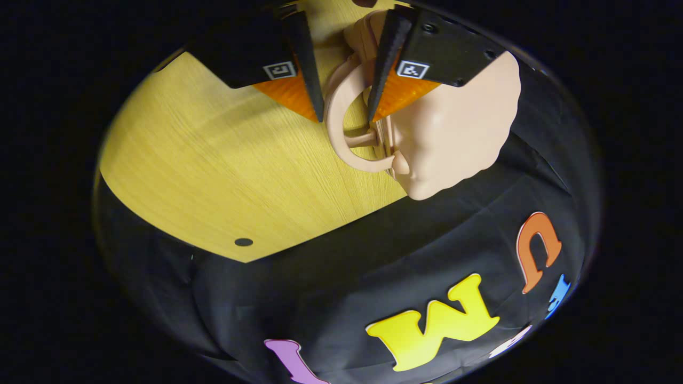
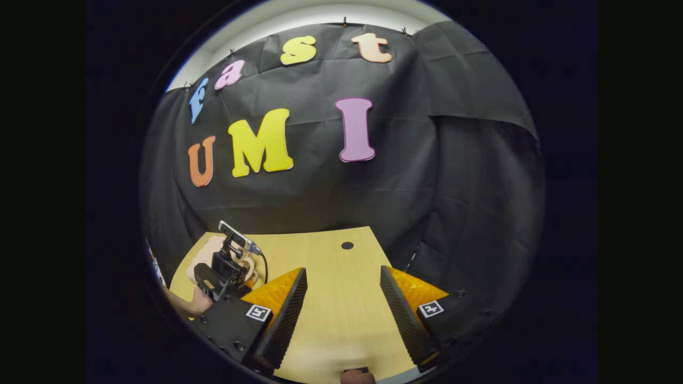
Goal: First open the suitcase, pack the skin care products into it, and then close the suitcase.
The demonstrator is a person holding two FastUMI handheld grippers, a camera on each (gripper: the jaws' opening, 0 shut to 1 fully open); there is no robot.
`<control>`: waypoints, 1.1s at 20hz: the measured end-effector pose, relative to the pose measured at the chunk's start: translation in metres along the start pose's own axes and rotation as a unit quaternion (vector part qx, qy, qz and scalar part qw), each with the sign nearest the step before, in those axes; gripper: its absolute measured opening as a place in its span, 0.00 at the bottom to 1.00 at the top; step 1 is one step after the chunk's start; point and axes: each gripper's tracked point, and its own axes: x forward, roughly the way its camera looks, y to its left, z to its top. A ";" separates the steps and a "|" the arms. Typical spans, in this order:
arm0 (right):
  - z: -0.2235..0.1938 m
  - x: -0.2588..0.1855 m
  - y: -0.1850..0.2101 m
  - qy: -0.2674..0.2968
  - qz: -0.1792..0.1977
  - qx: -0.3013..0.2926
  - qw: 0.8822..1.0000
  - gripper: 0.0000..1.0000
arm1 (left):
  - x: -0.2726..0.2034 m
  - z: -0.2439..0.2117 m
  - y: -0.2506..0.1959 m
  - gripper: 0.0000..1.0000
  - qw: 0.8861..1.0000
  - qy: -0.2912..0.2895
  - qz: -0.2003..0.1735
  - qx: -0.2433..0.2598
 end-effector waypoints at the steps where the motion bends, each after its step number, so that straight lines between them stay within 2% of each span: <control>1: 0.002 0.003 0.007 -0.002 0.008 -0.005 1.000 0.77 | -0.011 0.003 0.001 0.72 1.000 -0.005 -0.002 -0.004; 2: 0.004 0.006 0.015 -0.006 0.017 -0.012 1.000 0.77 | -0.020 0.006 0.000 0.79 1.000 -0.011 -0.006 -0.014; 3: 0.010 0.010 0.024 -0.011 0.025 -0.018 0.999 0.82 | -0.031 0.011 0.004 0.83 0.999 -0.020 -0.008 -0.029; 6: 0.034 0.021 0.058 -0.037 0.051 -0.038 0.997 0.81 | -0.077 0.042 0.036 0.84 0.993 -0.061 0.001 -0.105; 8: 0.058 0.025 0.085 -0.063 0.070 -0.045 0.995 0.77 | -0.111 0.076 0.072 0.86 0.981 -0.117 0.017 -0.155; 9: 0.071 0.027 0.098 -0.077 0.077 -0.046 0.993 0.81 | -0.130 0.096 0.094 0.86 0.974 -0.149 0.030 -0.167; 12: 0.107 0.028 0.136 -0.121 0.099 -0.049 0.986 0.81 | -0.181 0.147 0.159 0.88 0.951 -0.242 0.080 -0.175; 15: 0.136 0.026 0.170 -0.162 0.111 -0.043 0.980 0.82 | -0.215 0.179 0.201 0.88 0.926 -0.304 0.094 -0.203; 16: 0.143 0.024 0.181 -0.173 0.112 -0.042 0.978 0.81 | -0.221 0.182 0.210 0.88 0.923 -0.309 0.096 -0.210; 17: 0.148 0.022 0.189 -0.184 0.112 -0.043 0.976 0.77 | -0.225 0.180 0.221 0.89 0.921 -0.307 0.095 -0.220; 18: 0.151 0.020 0.198 -0.191 0.110 -0.045 0.974 0.81 | -0.229 0.179 0.226 0.89 0.919 -0.304 0.093 -0.231; 21: 0.150 0.018 0.214 -0.202 0.098 -0.044 0.973 0.81 | -0.231 0.177 0.241 0.89 0.917 -0.308 0.097 -0.235; 22: 0.147 0.017 0.219 -0.204 0.097 -0.045 0.973 0.77 | -0.231 0.176 0.242 0.89 0.918 -0.308 0.097 -0.232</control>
